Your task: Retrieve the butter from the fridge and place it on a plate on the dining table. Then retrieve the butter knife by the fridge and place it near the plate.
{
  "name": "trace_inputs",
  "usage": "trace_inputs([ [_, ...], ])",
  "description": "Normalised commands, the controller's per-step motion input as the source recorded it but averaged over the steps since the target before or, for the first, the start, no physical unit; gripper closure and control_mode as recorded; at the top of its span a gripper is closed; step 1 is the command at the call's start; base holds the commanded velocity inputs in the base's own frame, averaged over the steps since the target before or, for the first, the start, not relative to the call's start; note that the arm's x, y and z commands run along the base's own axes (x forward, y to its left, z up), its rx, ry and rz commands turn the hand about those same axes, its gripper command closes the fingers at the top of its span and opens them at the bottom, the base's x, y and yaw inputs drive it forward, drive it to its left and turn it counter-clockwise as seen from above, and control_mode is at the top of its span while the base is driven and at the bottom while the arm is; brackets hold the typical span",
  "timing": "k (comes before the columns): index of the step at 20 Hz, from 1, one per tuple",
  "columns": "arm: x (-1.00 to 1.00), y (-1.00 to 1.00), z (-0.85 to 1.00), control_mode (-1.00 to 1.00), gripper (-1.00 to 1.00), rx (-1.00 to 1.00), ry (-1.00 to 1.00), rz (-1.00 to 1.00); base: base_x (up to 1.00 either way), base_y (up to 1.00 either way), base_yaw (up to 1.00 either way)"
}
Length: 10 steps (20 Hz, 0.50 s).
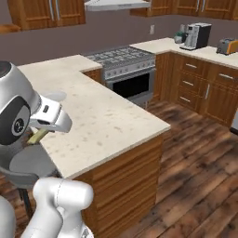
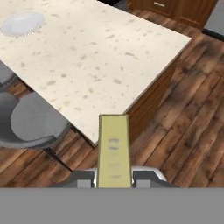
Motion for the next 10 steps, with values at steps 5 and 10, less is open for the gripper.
trace_inputs([
  [5, 0.0, 0.0, 0.0, 1.0, 1.0, 0.0, 0.0, 0.0, -0.13, 0.92, -0.59],
  [10, 0.0, 0.0, 0.0, 1.0, 1.0, 0.0, 0.0, 0.0, -0.49, 0.81, -0.54],
])
